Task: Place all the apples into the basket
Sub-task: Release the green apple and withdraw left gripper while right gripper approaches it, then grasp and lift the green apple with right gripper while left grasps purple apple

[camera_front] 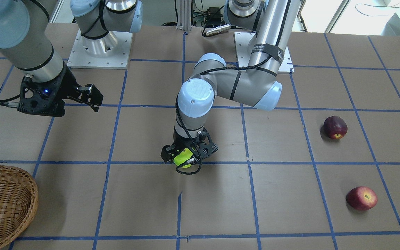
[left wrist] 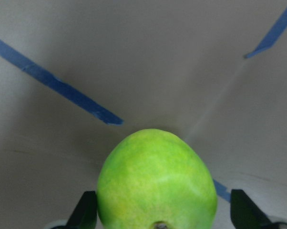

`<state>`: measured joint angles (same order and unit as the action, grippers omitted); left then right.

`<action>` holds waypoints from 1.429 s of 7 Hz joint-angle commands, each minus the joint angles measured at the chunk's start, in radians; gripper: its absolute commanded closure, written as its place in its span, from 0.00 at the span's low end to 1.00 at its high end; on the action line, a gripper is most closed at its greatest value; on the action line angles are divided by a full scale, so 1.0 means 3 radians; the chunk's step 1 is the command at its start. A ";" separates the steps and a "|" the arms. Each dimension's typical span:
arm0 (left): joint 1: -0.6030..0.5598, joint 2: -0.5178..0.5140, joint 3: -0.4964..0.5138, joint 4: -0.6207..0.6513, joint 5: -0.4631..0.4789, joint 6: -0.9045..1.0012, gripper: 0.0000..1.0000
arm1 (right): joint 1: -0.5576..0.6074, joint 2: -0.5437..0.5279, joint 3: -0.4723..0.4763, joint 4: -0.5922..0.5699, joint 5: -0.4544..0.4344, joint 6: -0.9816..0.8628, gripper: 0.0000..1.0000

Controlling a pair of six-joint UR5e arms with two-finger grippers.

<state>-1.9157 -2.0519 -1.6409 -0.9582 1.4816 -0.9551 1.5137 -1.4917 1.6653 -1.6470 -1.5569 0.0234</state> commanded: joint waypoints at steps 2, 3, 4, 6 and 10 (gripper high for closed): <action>0.0498 0.0431 0.0178 -0.0986 0.0270 0.1250 0.00 | 0.0245 0.0135 0.0002 -0.0196 0.0076 0.0303 0.00; 0.0789 0.0635 0.0127 -0.1414 0.0378 0.1924 0.00 | 0.0495 0.0236 -0.0003 -0.0363 0.0071 0.0614 0.00; 0.1100 0.0860 0.0071 -0.1712 0.0389 0.2589 0.00 | 0.0730 0.0410 0.0002 -0.0603 0.0071 0.1027 0.00; 0.1623 0.1147 -0.0011 -0.1766 0.0822 0.3597 0.00 | 0.1114 0.0773 -0.0003 -0.1063 0.0076 0.1506 0.00; 0.2932 0.1129 -0.0470 -0.1034 0.0793 0.5695 0.02 | 0.1382 0.1361 -0.0034 -0.1597 0.0378 0.1727 0.00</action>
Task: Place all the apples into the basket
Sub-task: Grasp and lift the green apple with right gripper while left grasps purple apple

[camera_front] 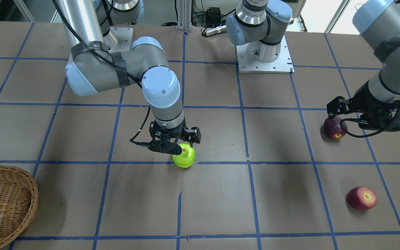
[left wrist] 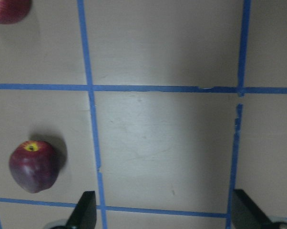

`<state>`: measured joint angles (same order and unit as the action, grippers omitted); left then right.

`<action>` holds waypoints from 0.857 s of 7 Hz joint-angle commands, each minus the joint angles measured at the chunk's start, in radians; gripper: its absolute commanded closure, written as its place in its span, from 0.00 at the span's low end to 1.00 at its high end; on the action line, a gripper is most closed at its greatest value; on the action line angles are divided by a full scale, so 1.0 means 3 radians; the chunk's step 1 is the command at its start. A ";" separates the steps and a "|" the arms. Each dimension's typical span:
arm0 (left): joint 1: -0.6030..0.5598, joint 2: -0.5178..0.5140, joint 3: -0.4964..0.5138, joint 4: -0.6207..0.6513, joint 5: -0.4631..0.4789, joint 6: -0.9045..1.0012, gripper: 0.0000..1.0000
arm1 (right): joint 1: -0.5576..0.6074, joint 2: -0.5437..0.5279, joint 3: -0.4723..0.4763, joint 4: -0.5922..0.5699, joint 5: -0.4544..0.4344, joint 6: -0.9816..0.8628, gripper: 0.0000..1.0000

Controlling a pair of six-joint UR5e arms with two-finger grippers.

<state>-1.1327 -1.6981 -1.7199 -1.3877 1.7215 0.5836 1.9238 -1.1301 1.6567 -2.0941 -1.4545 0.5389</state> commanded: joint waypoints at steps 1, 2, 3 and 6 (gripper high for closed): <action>0.0552 -0.0072 -0.0512 0.0756 -0.0037 0.0768 0.01 | 0.0015 0.0198 -0.0005 -0.0198 0.0052 -0.0017 0.00; 0.0696 -0.0107 -0.0834 0.1190 -0.0184 0.0861 0.00 | 0.0015 0.0294 -0.0005 -0.0300 0.0042 0.0008 0.00; 0.0748 -0.0148 -0.1111 0.1554 -0.0206 0.0867 0.00 | 0.0015 0.0371 -0.0020 -0.0357 0.0067 -0.0001 0.00; 0.0754 -0.0424 -0.1277 0.1619 -0.0180 0.0872 0.00 | -0.0006 0.0413 -0.0092 -0.0342 0.0021 -0.0083 1.00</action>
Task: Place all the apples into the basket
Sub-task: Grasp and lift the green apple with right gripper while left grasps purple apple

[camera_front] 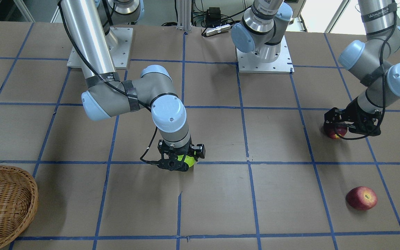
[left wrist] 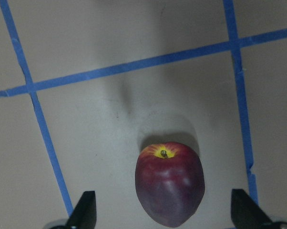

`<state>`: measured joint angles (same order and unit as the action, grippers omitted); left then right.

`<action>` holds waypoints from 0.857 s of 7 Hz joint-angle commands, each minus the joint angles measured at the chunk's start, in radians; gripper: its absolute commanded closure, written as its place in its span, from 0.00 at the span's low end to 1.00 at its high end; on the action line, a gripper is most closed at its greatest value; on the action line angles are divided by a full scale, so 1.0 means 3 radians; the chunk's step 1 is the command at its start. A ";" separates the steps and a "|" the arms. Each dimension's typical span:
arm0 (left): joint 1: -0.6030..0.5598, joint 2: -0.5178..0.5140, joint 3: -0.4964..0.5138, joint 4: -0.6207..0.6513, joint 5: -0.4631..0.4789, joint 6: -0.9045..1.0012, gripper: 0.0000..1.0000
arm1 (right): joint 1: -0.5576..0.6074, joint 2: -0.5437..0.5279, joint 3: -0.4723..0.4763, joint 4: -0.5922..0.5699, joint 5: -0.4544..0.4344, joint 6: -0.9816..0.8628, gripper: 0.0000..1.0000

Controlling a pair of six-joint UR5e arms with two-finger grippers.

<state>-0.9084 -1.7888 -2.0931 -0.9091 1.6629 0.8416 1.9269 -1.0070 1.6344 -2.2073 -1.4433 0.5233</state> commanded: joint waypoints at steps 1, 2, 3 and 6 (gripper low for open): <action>0.0006 -0.0173 -0.0028 0.0024 0.0030 0.0002 0.00 | -0.0052 -0.0099 -0.0043 0.0223 -0.0153 0.0009 1.00; 0.0006 -0.0204 -0.0033 0.0034 0.0025 -0.0008 0.02 | -0.0143 -0.0317 -0.0150 0.0564 -0.0270 -0.0021 1.00; 0.0001 -0.0209 -0.0033 0.0135 0.0035 -0.0024 0.46 | -0.0392 -0.0461 -0.0368 0.0972 -0.0282 -0.0051 1.00; -0.0375 -0.0081 0.0185 -0.0097 0.0005 -0.0818 0.73 | -0.1414 -0.0504 -0.0983 0.1672 -0.0489 -0.0866 1.00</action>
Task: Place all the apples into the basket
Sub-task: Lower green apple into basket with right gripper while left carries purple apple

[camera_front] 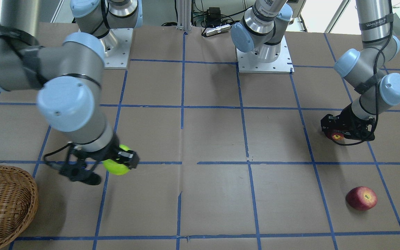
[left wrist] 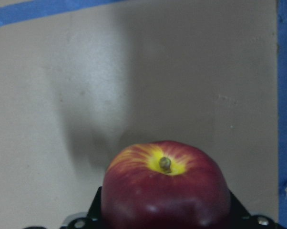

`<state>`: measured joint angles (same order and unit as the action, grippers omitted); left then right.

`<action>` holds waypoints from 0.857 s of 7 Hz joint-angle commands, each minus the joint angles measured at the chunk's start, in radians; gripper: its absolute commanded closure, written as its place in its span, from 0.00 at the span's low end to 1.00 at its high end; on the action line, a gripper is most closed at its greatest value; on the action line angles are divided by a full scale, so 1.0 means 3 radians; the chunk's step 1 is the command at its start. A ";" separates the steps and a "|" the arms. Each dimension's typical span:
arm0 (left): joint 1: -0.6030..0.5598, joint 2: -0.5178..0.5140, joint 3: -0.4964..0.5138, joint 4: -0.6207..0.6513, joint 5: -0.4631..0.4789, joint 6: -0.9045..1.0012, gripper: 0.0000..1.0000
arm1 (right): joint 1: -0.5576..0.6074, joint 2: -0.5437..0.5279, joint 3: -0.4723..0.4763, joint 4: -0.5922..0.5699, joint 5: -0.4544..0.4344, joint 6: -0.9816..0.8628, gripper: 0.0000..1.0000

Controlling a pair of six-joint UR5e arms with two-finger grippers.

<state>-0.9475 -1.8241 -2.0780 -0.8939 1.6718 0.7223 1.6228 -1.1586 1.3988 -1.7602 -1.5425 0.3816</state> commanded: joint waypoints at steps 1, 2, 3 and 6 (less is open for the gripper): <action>-0.0713 0.0062 0.0394 -0.0479 -0.0035 -0.1021 0.73 | -0.0662 0.0017 -0.0214 0.0111 -0.0247 -0.0858 1.00; -0.1178 -0.0024 0.0635 -0.0603 -0.0162 -0.1893 0.73 | -0.0973 0.0083 -0.0214 0.0069 -0.0253 -0.1258 1.00; -0.1613 -0.0081 0.0774 -0.0645 -0.0386 -0.2742 0.73 | -0.1310 0.0184 -0.0214 -0.0113 -0.0308 -0.1829 1.00; -0.2734 -0.0401 0.0989 -0.0255 -0.1013 -0.4973 0.73 | -0.1859 0.0670 -0.0214 -0.0956 -0.0432 -0.2844 1.00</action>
<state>-1.6322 -1.8920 -1.8090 -1.0490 1.4684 -0.4997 1.1257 -1.0154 1.3346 -1.9438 -1.6657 -0.3607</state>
